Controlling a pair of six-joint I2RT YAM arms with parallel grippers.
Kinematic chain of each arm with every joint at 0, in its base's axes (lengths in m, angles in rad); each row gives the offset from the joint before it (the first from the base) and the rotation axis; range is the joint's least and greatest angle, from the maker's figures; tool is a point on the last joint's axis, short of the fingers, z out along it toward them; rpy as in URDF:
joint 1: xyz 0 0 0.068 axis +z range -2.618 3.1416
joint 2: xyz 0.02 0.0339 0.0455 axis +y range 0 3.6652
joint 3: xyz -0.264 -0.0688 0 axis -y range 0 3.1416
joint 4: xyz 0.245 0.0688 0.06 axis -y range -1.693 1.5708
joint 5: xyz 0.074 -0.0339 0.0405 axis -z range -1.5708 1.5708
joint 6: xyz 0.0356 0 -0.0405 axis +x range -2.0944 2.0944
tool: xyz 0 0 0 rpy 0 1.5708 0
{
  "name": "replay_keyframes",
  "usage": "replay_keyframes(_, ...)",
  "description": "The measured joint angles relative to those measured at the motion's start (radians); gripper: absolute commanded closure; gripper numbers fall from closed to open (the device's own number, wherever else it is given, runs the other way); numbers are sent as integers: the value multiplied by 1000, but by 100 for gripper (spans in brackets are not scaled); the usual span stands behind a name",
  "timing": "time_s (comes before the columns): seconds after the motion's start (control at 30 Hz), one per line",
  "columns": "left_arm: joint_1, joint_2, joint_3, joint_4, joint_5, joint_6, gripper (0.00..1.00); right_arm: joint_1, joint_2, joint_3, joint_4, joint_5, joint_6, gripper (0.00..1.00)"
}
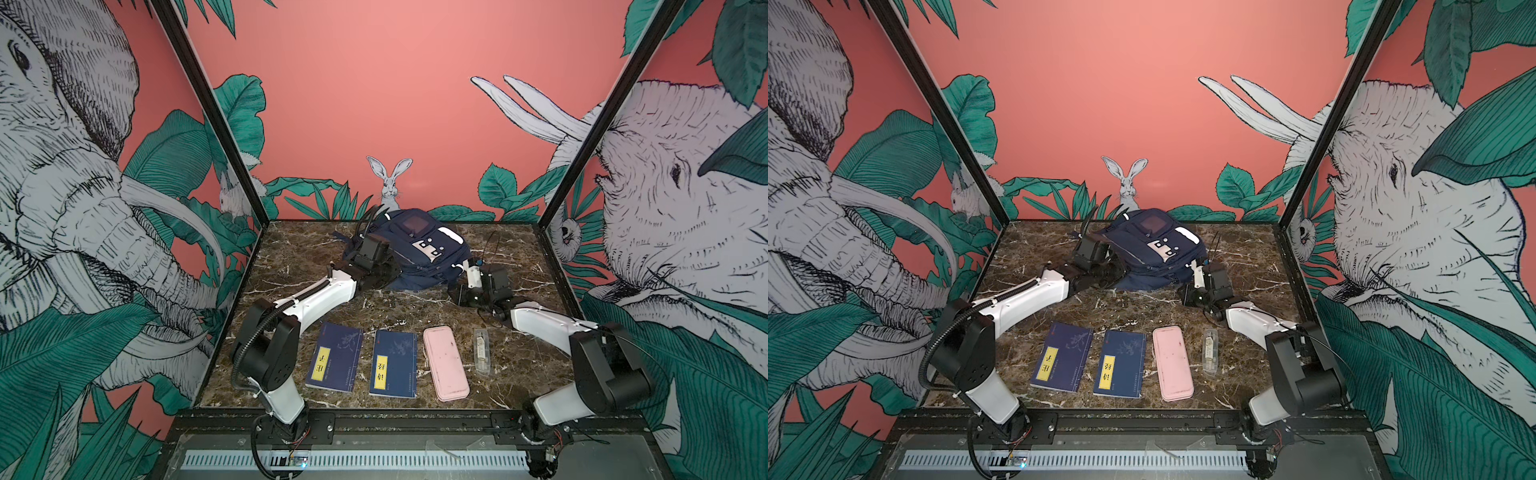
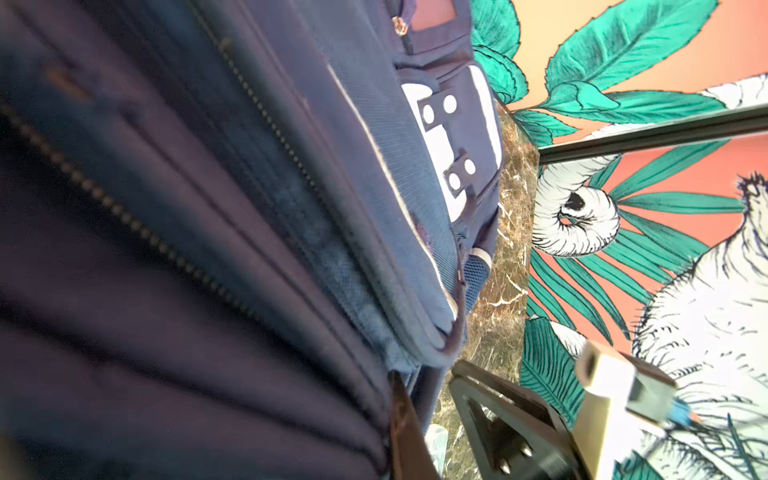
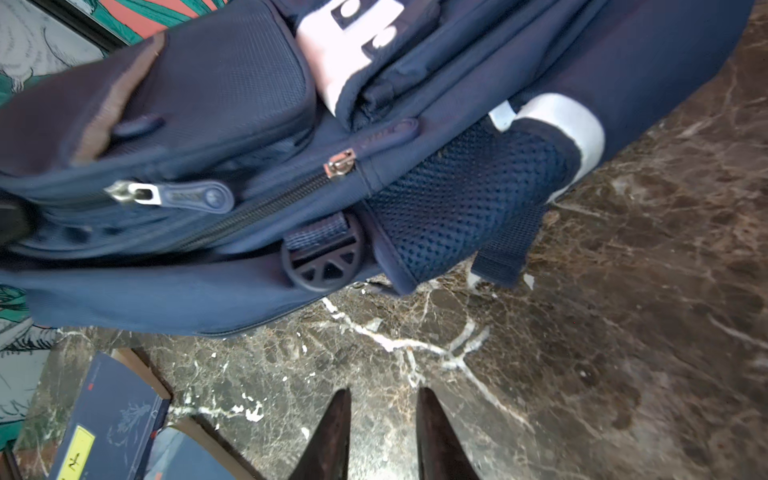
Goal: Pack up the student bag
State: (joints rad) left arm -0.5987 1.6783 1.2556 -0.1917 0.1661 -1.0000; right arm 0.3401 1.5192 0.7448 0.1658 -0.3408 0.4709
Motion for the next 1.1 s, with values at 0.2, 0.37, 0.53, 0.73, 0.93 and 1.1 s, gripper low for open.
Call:
replay_keyframes(0.2, 13, 0, 56, -45, 19, 50, 100, 3, 70, 5, 61, -23, -8, 67)
replay_keyframes(0.37, 18, 1, 88, -64, 31, 78, 100, 10, 116, 22, 115, -45, -11, 58)
replay_keyframes(0.53, 19, 6, 114, -85, 37, 93, 100, 14, 145, 46, 152, -63, -19, 55)
replay_keyframes(0.73, 21, 16, 132, -103, 44, 104, 100, 15, 203, 96, 189, -74, -37, 55)
replay_keyframes(0.93, 26, 19, 137, -108, 53, 108, 100, 15, 251, 128, 196, -85, -55, 56)
replay_keyframes(1.1, 27, 24, 139, -119, 55, 110, 100, 15, 266, 136, 201, -98, -64, 63)
